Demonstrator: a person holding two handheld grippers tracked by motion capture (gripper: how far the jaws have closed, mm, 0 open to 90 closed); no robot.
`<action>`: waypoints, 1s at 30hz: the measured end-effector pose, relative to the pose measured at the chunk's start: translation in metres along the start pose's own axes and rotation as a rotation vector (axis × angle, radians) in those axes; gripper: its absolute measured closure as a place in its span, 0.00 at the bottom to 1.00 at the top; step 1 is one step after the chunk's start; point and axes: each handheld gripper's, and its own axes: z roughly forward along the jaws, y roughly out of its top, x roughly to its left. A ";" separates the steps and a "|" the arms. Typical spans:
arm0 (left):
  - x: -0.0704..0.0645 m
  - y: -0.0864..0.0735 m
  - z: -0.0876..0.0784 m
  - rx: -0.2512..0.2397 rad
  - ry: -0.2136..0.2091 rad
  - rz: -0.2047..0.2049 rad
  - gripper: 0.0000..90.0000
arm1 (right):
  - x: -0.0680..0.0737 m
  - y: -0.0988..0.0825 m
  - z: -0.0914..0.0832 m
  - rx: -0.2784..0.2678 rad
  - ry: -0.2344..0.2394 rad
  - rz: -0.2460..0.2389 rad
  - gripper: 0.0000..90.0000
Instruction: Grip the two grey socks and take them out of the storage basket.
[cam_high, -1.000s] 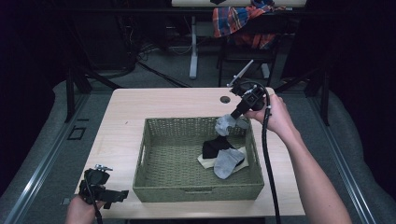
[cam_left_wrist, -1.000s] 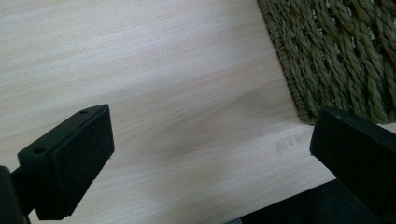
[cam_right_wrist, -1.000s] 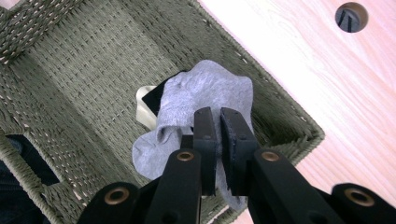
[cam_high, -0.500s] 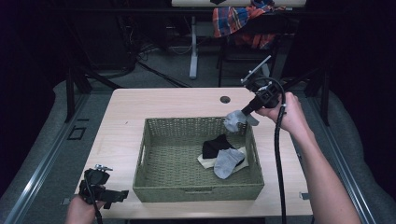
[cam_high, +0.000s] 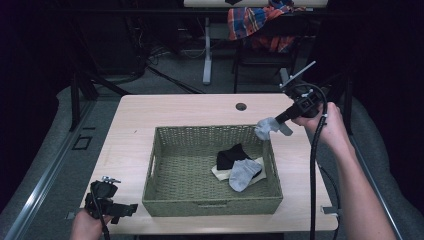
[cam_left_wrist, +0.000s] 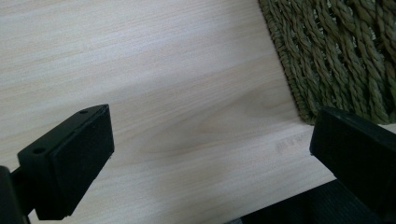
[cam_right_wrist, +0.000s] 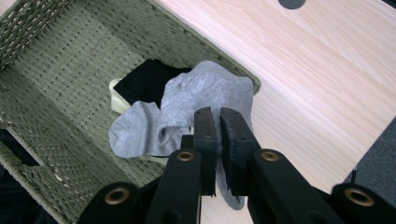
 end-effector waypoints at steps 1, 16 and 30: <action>0.000 0.000 0.000 0.000 0.000 -0.001 0.00 | -0.003 -0.002 -0.001 -0.003 0.001 0.008 0.95; 0.000 0.000 0.000 -0.001 0.004 -0.003 0.00 | -0.035 -0.045 -0.013 -0.074 -0.017 0.126 0.95; 0.000 0.000 0.000 -0.002 0.004 -0.005 0.00 | -0.052 -0.071 0.005 -0.053 -0.030 0.178 0.95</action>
